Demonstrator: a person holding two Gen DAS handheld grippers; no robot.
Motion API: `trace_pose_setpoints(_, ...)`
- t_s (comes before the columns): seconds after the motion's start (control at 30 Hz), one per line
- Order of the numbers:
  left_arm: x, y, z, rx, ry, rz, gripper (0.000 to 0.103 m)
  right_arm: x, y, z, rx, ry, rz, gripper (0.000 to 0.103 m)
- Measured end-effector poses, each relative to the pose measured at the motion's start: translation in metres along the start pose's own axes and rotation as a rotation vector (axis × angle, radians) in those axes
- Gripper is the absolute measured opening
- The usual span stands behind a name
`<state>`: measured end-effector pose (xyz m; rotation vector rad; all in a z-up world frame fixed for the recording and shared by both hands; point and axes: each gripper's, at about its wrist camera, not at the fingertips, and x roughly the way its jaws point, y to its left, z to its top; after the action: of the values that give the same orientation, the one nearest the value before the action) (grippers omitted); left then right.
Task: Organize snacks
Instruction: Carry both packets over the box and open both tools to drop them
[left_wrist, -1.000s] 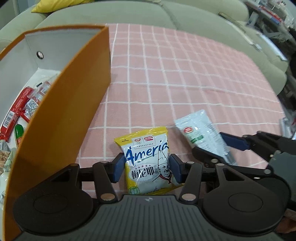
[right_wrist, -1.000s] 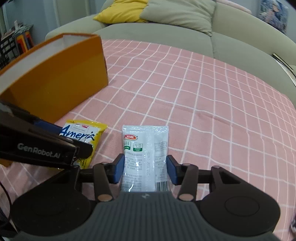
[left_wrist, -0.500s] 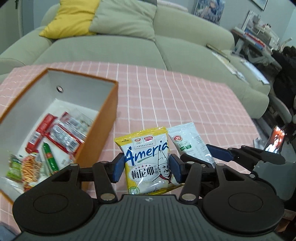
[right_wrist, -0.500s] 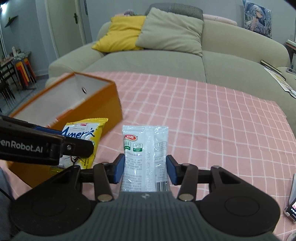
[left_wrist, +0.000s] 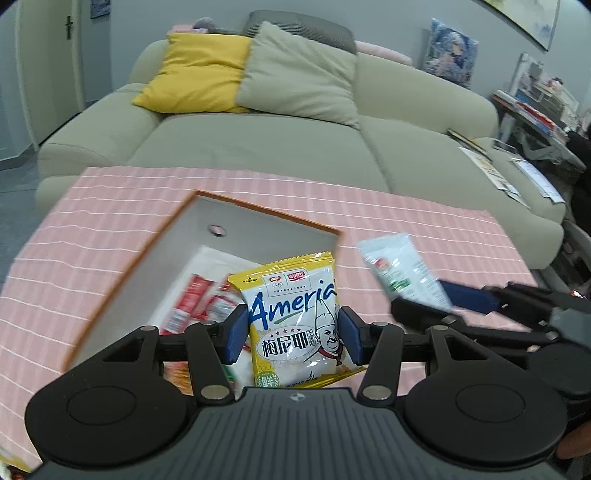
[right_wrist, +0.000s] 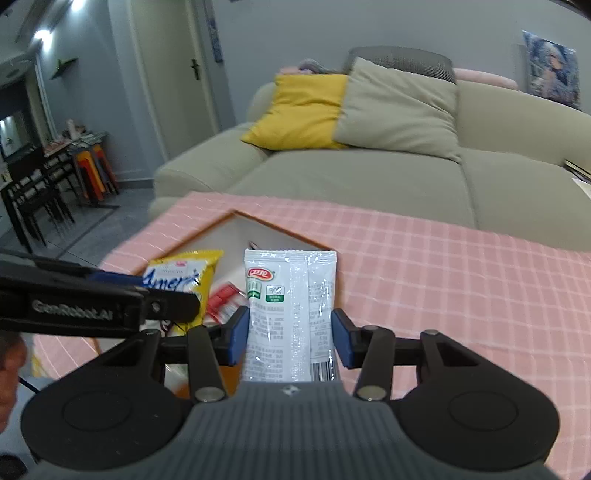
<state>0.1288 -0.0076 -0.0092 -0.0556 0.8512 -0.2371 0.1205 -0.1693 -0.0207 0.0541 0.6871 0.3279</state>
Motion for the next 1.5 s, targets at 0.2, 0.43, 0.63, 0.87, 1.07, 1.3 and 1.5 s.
trace_pose_setpoints(0.2,0.016,0.037,0.015,0.015,0.049,0.043,0.060,0.040,0.028,0.029,-0.040,0.029,0.027,0.045)
trace_pose_setpoints(0.43,0.051,0.058,0.019,0.017,0.108,0.066,0.059,0.099,0.043,0.043,-0.149,0.082,0.008,0.045)
trace_pose_setpoints(0.63,0.079,0.060,0.016,0.102,0.183,0.095,0.060,0.143,0.034,0.050,-0.216,0.157,-0.010,0.045)
trace_pose_setpoints(0.87,0.104,0.065,0.010,0.125,0.268,0.103,0.060,0.184,0.034,0.046,-0.302,0.245,-0.038,0.045)
trace_pose_setpoints(1.07,0.120,0.067,0.007,0.128,0.311,0.109,0.060,0.203,0.036,0.041,-0.337,0.299,-0.032,0.045)
trace_pose_setpoints(1.3,0.127,0.070,0.002,0.129,0.333,0.110,0.060,0.215,0.035,0.034,-0.315,0.340,-0.004,0.046)
trace_pose_setpoints(1.5,0.125,0.072,0.003,0.123,0.333,0.105,0.064,0.210,0.035,0.040,-0.282,0.336,0.004,0.051)
